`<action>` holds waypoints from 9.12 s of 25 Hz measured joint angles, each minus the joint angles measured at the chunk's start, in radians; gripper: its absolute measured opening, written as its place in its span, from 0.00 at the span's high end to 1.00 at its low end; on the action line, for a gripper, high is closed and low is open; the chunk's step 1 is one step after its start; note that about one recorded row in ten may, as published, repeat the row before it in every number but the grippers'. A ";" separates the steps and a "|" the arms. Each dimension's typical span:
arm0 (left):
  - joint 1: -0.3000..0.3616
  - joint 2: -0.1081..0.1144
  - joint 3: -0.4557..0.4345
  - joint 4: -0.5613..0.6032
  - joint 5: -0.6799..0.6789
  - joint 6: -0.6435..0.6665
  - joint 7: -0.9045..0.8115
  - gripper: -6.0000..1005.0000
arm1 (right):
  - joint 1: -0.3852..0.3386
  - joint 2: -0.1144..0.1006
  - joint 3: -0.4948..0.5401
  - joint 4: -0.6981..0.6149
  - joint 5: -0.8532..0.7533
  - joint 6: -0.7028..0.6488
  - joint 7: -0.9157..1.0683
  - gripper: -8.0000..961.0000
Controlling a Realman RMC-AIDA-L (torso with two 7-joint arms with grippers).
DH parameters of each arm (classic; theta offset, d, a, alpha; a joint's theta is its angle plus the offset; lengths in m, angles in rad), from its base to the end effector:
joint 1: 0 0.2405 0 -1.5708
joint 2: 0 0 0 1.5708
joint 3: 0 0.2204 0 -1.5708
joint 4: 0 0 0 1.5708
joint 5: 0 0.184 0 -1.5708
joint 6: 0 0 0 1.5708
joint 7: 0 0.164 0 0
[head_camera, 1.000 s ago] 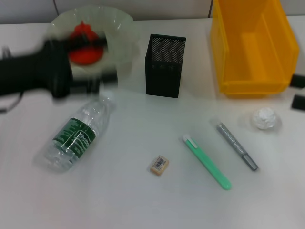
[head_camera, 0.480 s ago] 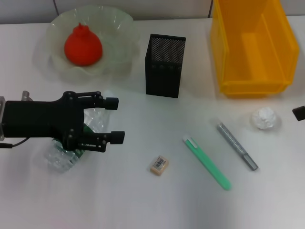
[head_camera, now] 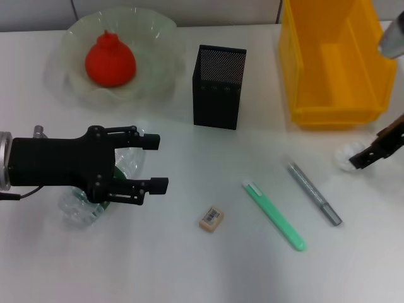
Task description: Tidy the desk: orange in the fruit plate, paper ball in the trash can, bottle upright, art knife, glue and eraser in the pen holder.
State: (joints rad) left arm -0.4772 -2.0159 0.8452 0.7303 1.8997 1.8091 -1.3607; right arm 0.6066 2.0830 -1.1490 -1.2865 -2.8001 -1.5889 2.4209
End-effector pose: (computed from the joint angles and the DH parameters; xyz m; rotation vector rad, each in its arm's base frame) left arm -0.1966 0.2637 0.0175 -2.9685 -0.4164 -0.7885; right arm 0.2211 0.3256 0.0378 -2.4327 0.9956 -0.6035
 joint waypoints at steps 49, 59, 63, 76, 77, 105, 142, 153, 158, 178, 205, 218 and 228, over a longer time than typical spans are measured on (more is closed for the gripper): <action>-0.236 -0.055 0.304 0.339 0.651 -0.407 -1.202 0.22 | -0.241 -0.080 0.472 0.628 0.901 -0.221 -1.032 0.11; -0.250 -0.060 0.519 0.281 0.734 -0.574 -1.330 0.23 | -0.234 -0.043 0.458 0.739 0.880 -0.177 -1.138 0.11; -0.253 -0.062 0.563 0.262 0.731 -0.607 -1.333 0.24 | -0.234 -0.043 0.458 0.742 0.880 -0.173 -1.138 0.11; -0.224 -0.061 0.662 0.296 0.730 -0.676 -1.321 0.52 | -0.224 -0.047 0.465 0.768 0.879 -0.149 -1.135 0.11; -0.224 -0.061 0.662 0.296 0.730 -0.676 -1.321 0.54 | -0.224 -0.047 0.465 0.768 0.879 -0.149 -1.135 0.11; 0.084 -0.049 -0.148 -0.186 -0.473 -0.064 0.243 0.51 | -0.169 -0.026 0.469 0.778 0.890 -0.153 -1.086 0.11; 0.058 -0.059 -0.316 -0.776 -0.640 0.038 1.031 0.26 | -0.130 -0.002 0.473 0.897 0.924 -0.094 -1.125 0.11; 0.174 0.001 -0.096 -0.254 -0.278 0.125 0.416 0.27 | -0.184 -0.047 0.439 0.400 0.920 -0.272 -0.720 0.11; 0.126 0.038 -0.098 -0.238 -0.103 0.097 0.303 0.28 | -0.152 -0.031 0.326 -0.046 0.690 -0.360 -0.354 0.11; 0.072 0.022 -0.091 -0.188 0.067 0.023 0.193 0.28 | 0.172 0.004 -0.448 -0.106 0.186 -0.149 0.267 0.12; 0.059 0.011 -0.090 -0.174 0.149 -0.006 0.183 0.28 | 0.281 0.009 -0.627 0.268 0.303 0.176 0.295 0.52; 0.054 0.006 -0.089 -0.173 0.157 -0.019 0.183 0.27 | 0.304 0.009 -0.671 0.318 0.331 0.235 0.292 0.61; 0.054 0.008 -0.087 -0.173 0.176 -0.029 0.183 0.27 | 0.308 0.009 -0.683 0.326 0.355 0.247 0.289 0.83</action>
State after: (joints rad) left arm -0.4235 -2.0082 0.7579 0.5568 2.0761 1.7801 -1.1782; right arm 0.9148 2.0923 -1.8315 -0.9605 -2.4448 -1.3421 2.7101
